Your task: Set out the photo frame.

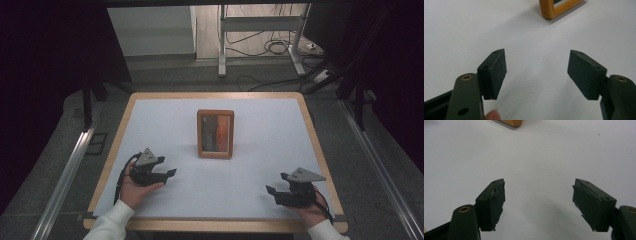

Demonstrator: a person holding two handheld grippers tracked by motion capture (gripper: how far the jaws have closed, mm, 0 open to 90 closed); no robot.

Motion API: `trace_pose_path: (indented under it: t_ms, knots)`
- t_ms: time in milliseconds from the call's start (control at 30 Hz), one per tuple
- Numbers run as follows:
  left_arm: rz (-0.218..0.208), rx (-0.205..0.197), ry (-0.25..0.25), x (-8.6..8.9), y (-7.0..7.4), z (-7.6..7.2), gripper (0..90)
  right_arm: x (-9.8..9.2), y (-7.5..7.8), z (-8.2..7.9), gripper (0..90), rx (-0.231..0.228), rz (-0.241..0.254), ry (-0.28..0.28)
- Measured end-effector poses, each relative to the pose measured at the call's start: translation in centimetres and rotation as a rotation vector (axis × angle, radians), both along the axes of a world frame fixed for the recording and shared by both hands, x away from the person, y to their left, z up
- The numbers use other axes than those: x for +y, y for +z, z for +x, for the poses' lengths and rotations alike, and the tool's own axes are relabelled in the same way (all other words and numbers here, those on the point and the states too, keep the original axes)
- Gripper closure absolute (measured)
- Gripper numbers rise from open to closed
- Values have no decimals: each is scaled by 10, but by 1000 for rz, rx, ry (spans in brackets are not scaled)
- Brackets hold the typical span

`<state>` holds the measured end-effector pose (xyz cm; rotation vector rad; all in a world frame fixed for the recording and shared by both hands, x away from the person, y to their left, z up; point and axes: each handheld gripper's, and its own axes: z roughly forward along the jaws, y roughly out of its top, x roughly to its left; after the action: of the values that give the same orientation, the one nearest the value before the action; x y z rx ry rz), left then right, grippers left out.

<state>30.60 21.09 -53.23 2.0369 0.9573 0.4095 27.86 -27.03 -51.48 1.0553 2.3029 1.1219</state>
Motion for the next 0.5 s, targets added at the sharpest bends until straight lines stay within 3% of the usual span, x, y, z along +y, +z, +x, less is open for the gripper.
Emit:
trace_pose_path:
  t_ms: [200,500]
  knots:
    - [3,1,0,0,-1,0,310,5,-1,3,251,-2,-18,10]
    - [4,-3,4,2,-1,0,310,3,2,5,207,-37,-6,-39]
